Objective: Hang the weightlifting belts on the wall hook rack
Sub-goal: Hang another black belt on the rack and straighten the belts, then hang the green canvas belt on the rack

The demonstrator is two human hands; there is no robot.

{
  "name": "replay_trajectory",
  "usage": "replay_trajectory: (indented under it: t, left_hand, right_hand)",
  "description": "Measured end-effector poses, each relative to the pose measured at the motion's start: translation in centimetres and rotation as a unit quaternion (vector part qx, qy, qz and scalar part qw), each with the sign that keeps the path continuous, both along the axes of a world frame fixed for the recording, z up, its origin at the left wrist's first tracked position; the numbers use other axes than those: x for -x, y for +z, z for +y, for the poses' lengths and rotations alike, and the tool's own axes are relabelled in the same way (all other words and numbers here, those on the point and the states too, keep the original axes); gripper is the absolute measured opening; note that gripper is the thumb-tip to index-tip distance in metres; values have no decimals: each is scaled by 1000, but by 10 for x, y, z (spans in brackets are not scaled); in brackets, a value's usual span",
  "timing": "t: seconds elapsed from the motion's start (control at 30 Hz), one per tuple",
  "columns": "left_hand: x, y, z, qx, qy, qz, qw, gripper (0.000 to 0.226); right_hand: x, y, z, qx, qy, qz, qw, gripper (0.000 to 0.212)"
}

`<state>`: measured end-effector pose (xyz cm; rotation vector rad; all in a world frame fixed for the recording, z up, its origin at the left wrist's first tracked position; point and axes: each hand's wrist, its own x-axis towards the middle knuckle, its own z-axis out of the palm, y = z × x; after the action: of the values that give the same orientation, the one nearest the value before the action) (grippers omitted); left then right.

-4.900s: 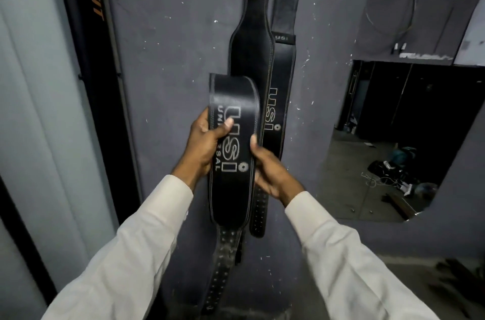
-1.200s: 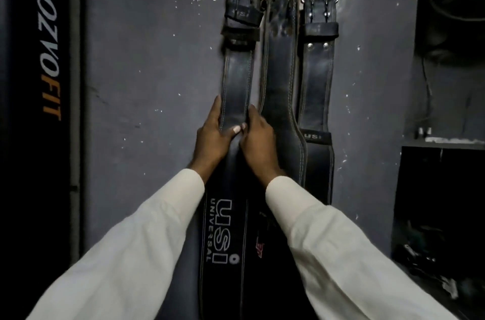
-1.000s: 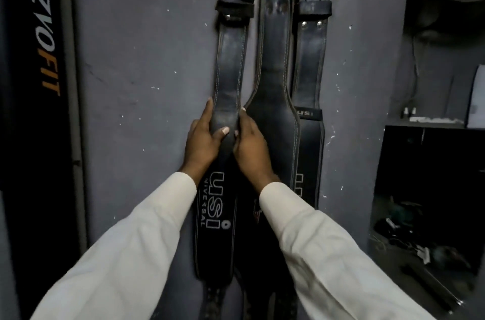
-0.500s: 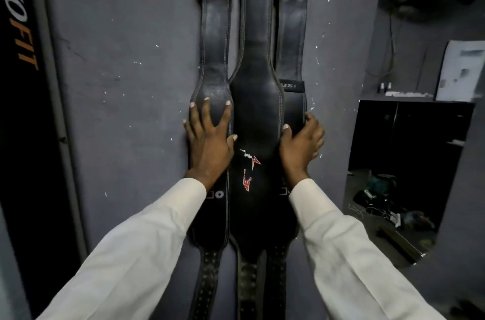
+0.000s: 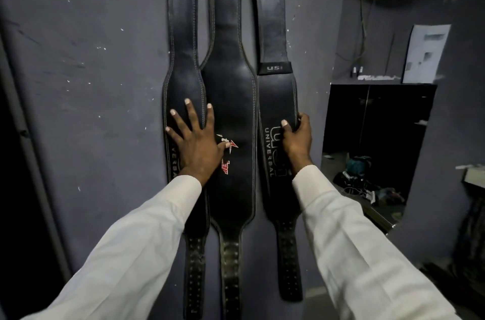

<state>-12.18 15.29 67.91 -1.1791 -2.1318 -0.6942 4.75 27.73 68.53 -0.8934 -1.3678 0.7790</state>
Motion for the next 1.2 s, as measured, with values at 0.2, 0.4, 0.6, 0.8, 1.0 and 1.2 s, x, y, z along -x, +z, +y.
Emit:
replay_trajectory:
  t: [0.2, 0.4, 0.6, 0.8, 1.0, 1.2]
  left_hand:
    - [-2, -30, -5, 26, 12, 1, 1000, 96]
    - [-12, -67, -25, 112, -32, -46, 992, 87]
    - [-26, -125, -62, 187, -133, -187, 955, 76]
    - [-64, -233, -117, 176, -162, -351, 905, 60]
    - [-103, -370, -199, 211, -126, -516, 820, 30]
    - [-152, -547, -304, 234, 17, -652, 721, 34]
  right_hand:
    - [-1, -21, -43, -100, -166, -179, 965, 79]
    - [16, -56, -66, -42, 0, -317, 948, 65]
    - [9, -107, -110, -3, 59, -321, 945, 66]
    - [-11, -209, -160, 77, 135, -329, 932, 58]
    - [-53, -352, -231, 266, 227, -298, 888, 36]
    - [-99, -516, -311, 404, 276, -307, 816, 13]
